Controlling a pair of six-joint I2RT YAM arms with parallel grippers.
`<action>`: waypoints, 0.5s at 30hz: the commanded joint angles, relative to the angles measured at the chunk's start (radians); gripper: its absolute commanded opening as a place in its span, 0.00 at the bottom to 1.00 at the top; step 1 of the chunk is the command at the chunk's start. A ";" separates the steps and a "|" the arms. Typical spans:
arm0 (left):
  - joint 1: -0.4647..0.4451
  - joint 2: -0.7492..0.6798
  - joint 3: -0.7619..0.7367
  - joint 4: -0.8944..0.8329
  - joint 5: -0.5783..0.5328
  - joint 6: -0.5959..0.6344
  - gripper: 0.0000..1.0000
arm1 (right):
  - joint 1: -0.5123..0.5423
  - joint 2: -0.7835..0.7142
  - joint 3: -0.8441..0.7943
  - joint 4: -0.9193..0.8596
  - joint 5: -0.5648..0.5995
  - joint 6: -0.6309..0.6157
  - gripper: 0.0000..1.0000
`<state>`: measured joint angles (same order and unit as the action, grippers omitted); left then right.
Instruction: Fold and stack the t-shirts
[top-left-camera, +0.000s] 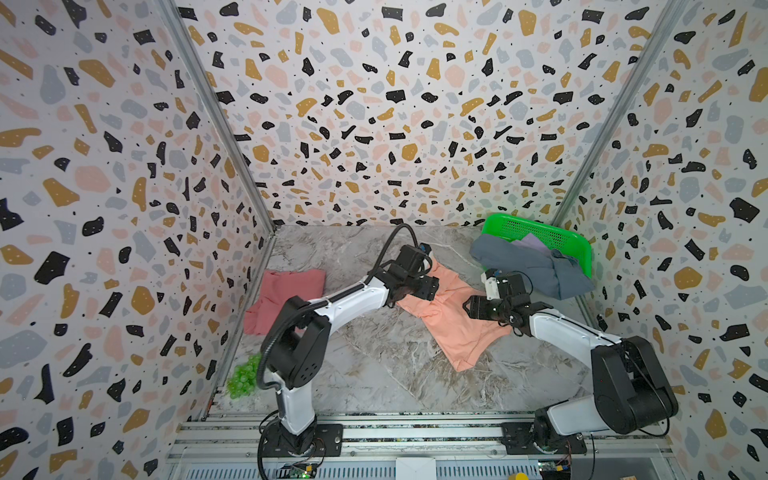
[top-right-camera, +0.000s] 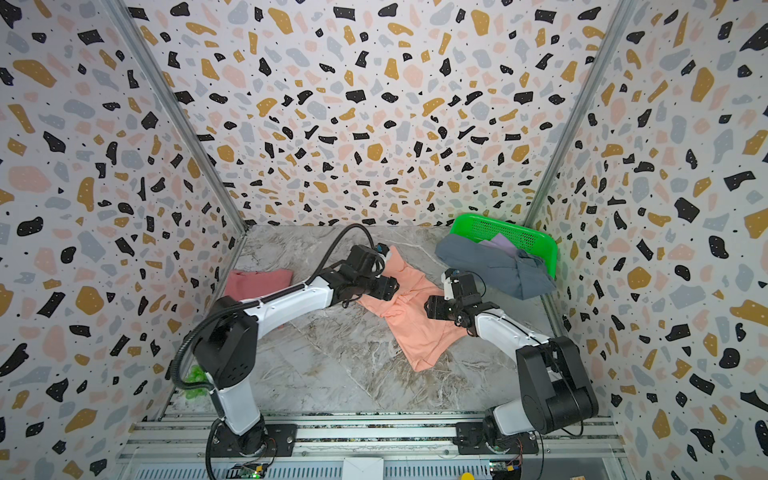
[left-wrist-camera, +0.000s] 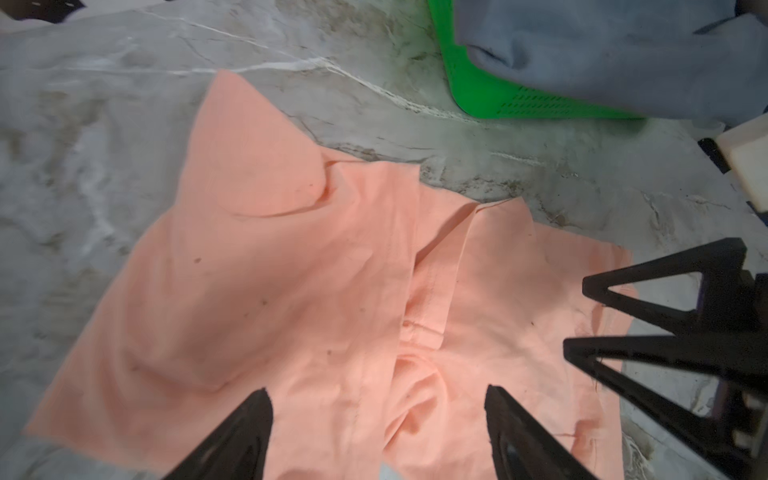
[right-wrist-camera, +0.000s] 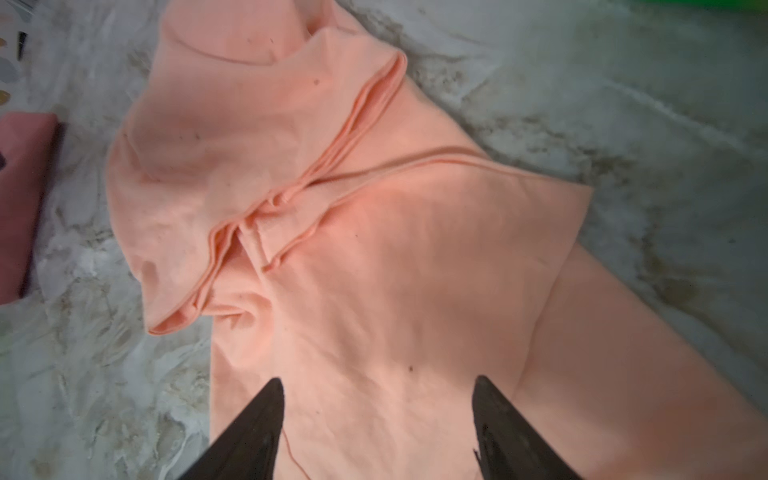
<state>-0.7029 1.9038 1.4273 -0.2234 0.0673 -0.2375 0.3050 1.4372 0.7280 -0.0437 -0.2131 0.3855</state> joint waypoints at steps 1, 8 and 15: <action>-0.016 0.091 0.091 -0.052 -0.009 0.036 0.73 | 0.004 -0.027 -0.005 0.052 0.058 -0.002 0.71; -0.026 0.178 0.132 -0.085 -0.083 0.038 0.52 | -0.004 0.014 -0.030 0.090 0.060 -0.014 0.71; -0.026 0.232 0.145 -0.088 -0.109 0.023 0.37 | -0.004 0.107 -0.024 0.114 0.053 -0.036 0.69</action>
<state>-0.7280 2.1075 1.5387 -0.3031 -0.0177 -0.2192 0.3031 1.5410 0.7063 0.0555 -0.1669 0.3695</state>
